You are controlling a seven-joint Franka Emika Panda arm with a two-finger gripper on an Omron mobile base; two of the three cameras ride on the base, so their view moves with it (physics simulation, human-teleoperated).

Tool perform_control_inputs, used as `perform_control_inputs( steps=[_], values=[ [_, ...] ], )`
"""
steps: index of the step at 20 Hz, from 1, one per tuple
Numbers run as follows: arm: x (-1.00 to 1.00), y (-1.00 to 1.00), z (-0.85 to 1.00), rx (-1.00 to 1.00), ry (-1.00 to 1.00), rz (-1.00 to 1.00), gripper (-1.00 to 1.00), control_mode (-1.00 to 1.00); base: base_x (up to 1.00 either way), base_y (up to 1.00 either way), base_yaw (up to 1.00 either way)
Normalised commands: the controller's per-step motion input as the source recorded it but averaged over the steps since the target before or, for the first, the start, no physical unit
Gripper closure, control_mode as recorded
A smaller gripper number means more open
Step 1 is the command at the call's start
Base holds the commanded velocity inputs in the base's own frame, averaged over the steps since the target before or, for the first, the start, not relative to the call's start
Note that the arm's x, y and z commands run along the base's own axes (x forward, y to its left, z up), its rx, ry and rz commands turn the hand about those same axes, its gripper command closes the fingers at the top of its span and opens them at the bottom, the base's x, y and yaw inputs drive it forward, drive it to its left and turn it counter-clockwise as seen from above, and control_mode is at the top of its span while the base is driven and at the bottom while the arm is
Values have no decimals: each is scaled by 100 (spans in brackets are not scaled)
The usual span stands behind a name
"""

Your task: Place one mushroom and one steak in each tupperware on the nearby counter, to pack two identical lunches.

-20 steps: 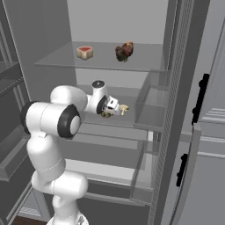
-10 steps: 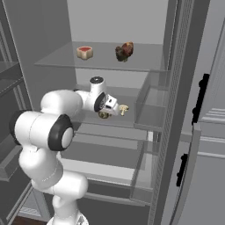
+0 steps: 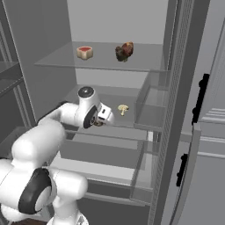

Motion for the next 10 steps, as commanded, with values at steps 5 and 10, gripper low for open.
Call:
perform_control_inputs(
  steps=[5, 10],
  values=[
    [-100, 3, 82, 0, -26, 2, 100, -100, 0, 0, 0],
    [-98, 15, 68, -3, -27, 8, 100, -100, 0, 0, 0]
  ],
)
